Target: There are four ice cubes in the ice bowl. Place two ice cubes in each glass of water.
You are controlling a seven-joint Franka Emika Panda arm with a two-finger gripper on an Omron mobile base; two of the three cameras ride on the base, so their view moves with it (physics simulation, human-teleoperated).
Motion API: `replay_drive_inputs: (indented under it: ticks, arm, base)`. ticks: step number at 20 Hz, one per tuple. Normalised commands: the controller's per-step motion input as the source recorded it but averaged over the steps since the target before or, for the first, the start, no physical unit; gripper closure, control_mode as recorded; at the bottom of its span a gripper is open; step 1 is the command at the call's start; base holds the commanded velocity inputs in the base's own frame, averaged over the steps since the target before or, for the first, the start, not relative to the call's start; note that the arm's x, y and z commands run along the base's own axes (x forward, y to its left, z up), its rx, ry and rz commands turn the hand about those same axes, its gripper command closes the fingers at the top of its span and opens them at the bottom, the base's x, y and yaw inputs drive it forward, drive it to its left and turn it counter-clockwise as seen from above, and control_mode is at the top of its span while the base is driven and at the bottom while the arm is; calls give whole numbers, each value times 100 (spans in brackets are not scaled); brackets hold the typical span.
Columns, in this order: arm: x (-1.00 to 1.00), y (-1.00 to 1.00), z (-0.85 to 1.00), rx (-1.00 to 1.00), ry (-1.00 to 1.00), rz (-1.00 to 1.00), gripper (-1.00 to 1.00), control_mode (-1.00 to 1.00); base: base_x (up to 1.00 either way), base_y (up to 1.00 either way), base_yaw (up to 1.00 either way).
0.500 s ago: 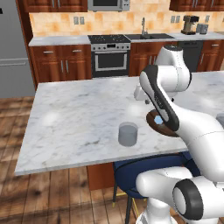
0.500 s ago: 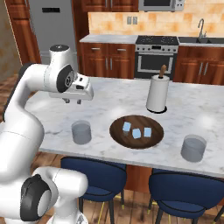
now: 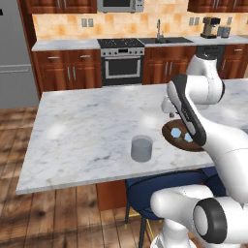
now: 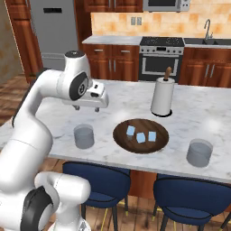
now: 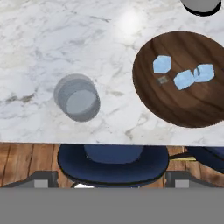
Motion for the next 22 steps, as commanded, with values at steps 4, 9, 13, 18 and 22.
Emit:
replay_drive_inputs:
  ticks: [4, 9, 13, 18, 22]
  arm:
    - [0, -95, -39, 3, 0, -4, -100, -100]
    - [19, -80, -60, 11, 0, 0, -100, -100]
    - [72, -64, -75, 7, 2, 0, -100, -100]
    - [76, -15, -58, 7, 7, 0, -100, -100]
    - [64, -17, -34, 7, 0, 3, -100, -100]
  base:
    - [0, 0, 0]
    - [0, 0, 0]
    - [0, 0, 0]
    - [0, 0, 0]
    - [0, 0, 0]
